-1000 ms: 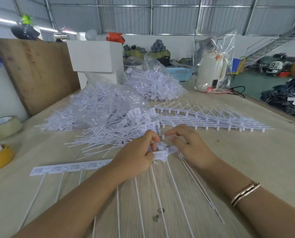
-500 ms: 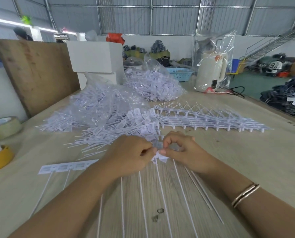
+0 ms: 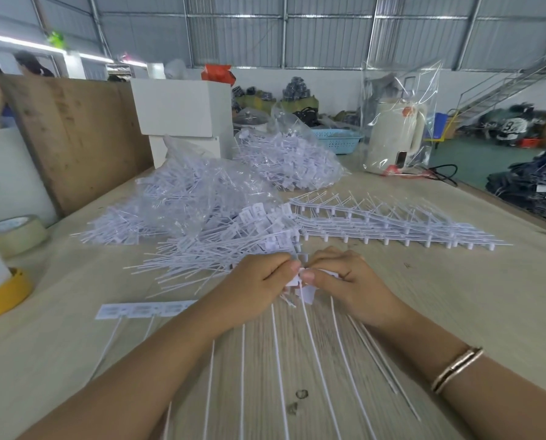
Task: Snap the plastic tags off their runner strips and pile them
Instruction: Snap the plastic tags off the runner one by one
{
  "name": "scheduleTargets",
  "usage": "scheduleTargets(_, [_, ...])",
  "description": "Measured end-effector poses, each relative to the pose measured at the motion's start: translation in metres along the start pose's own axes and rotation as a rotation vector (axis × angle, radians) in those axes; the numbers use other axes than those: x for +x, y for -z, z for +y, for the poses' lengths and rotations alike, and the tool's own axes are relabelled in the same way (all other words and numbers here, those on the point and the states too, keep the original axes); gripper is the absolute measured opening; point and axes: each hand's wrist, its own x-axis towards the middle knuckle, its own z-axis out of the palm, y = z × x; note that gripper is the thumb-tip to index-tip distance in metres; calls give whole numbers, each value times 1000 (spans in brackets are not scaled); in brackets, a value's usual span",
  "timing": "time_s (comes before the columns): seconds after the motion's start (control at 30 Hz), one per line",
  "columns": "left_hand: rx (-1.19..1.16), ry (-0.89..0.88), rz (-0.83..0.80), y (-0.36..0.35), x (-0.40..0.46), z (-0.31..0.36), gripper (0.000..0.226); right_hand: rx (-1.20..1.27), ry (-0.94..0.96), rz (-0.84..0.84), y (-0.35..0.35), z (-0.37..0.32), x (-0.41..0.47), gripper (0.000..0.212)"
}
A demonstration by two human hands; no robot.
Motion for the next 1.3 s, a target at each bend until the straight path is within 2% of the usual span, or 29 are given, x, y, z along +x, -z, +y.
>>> scheduleTargets(0.27, [-173,61,2,-3,1,5,38,-16,85,61,-1,0,3,18])
scheduleTargets(0.33, [-257,93,46,-3,1,5,38,149,-7,149,-1,-1,2,21])
scheduleTargets(0.4, [-333,127,126,2,2,3,39,353,-156,335,8,-5,2,22])
scheduleTargets(0.43, [-317,133,144,5,2,1,39,346,-193,371,14,-5,1,23])
scheduleTargets(0.47, [-245,130,141,7,1,-2,39,273,-210,344,21,-2,1,25])
scheduleTargets(0.53, [23,94,83,8,-1,-6,38,45,-260,184,30,6,-2,26])
scheduleTargets(0.63, [314,12,51,1,-3,-7,29,-317,-365,-46,29,18,-1,17])
scheduleTargets(0.73, [368,13,59,-3,-1,-6,11,-445,-369,-118,24,19,1,20])
scheduleTargets(0.83, [365,17,60,-5,0,-11,16,-497,-310,-83,21,19,2,21])
scheduleTargets(0.93, [359,9,75,-8,1,-12,26,-395,-229,33,15,12,2,20])
scheduleTargets(1.03, [313,-57,136,-9,1,-9,32,-408,-171,-69,3,6,1,34])
scheduleTargets(1.1, [302,-94,167,-11,0,-5,33,-373,-149,-146,-2,6,0,28])
scheduleTargets(1.17, [312,-112,168,-10,-1,-1,23,-206,-143,-138,-1,6,0,19])
scheduleTargets(1.23, [433,-132,129,-3,-2,1,17,-59,-143,-94,1,6,2,13])
scheduleTargets(1.3, [607,-120,85,7,-2,0,31,36,-173,-43,3,6,3,17])
